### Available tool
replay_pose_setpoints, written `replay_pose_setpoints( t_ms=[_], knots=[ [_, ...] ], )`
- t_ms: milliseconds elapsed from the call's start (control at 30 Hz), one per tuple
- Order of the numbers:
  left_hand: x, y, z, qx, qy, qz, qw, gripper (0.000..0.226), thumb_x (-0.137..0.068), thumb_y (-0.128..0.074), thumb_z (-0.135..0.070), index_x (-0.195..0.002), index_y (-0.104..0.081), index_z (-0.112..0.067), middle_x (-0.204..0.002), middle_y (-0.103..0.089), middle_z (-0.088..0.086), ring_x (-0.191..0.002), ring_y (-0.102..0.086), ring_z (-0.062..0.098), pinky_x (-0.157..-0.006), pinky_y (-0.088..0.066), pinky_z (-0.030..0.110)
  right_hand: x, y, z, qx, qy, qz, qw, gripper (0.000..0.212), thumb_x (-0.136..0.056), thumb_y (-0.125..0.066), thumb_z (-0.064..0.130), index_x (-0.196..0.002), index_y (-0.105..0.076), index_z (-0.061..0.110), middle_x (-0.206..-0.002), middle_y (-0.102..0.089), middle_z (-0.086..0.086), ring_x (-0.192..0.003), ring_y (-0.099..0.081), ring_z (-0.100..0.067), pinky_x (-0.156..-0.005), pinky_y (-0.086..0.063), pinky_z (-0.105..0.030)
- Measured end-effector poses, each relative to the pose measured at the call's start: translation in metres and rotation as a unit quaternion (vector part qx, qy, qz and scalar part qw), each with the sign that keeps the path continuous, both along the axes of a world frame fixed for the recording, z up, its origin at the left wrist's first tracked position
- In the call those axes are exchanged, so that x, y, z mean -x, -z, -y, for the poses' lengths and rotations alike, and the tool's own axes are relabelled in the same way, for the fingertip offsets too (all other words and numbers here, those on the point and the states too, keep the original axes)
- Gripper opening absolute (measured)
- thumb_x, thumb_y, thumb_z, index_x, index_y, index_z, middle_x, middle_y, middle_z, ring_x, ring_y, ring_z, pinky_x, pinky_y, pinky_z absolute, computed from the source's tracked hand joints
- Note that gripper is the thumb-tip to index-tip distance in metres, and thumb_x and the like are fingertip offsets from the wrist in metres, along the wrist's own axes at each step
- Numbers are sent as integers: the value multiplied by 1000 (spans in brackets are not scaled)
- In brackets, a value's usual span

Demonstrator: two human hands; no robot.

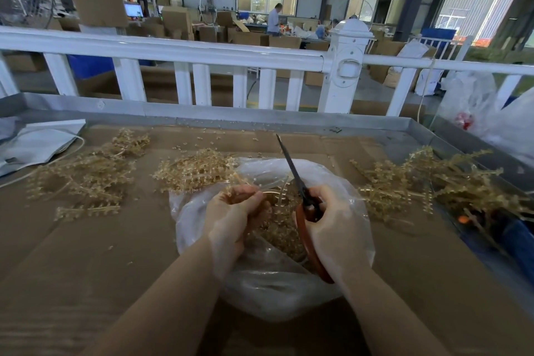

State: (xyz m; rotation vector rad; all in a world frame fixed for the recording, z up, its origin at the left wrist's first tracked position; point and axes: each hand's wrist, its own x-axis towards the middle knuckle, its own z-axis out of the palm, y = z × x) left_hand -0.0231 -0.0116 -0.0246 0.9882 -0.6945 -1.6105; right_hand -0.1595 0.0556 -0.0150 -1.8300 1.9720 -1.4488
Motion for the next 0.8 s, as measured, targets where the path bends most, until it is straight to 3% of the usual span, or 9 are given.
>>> replay_pose_setpoints(
  t_ms=[167,300,400,500,600,700,800],
  knots=[
    [-1,-2,-5,5,0,-7,1000,25,-78,-61,16,-91,-59,-5,-84,-65,13,-64,-69,18,-52,-57,25,0,10,0,-32,-19,-25,999,18,-85,-68,18,-103,-64,19,-85,-63,14,-80,-63,-4,-68,-47,-7],
    [-4,-1,-5,14,1,-6,1000,29,-73,-62,19,-86,-56,-6,-90,-62,15,-80,-64,26,-65,-58,30,2,11,1,-36,-27,-14,999,18,-85,-69,19,-101,-62,22,-84,-63,14,-74,-63,-5,-63,-47,-8],
    [-6,-5,-2,15,-9,-23,1000,21,-77,-62,15,-79,-55,-5,-80,-62,10,-72,-65,21,-62,-59,28,3,9,0,-47,-33,-3,998,20,-82,-73,29,-97,-60,26,-80,-60,18,-72,-58,4,-63,-42,-3],
    [-7,-7,3,15,-30,-7,999,17,-81,-63,8,-84,-57,-7,-71,-66,4,-62,-68,16,-56,-59,28,3,6,-3,-54,-43,-11,998,25,-78,-73,43,-91,-55,32,-74,-55,25,-72,-53,11,-67,-41,-1],
    [-8,-11,5,39,-51,-9,998,21,-83,-61,9,-77,-54,-10,-59,-66,-2,-56,-67,10,-54,-58,25,3,5,-6,-79,-62,-12,995,25,-79,-70,49,-89,-55,31,-75,-59,20,-74,-57,5,-67,-46,-10],
    [-13,-17,7,52,-83,-39,994,25,-83,-59,13,-73,-54,-9,-68,-63,1,-66,-66,12,-62,-59,24,4,2,-10,-104,-86,-20,991,26,-79,-68,52,-88,-55,31,-74,-60,15,-74,-59,1,-68,-49,-19],
    [-18,-25,10,59,-119,-45,990,24,-85,-59,11,-74,-55,-10,-80,-62,6,-75,-63,15,-62,-58,22,4,-1,-12,-117,-102,-43,987,25,-79,-66,55,-89,-54,35,-75,-58,20,-74,-57,4,-65,-43,-11]
  ],
)
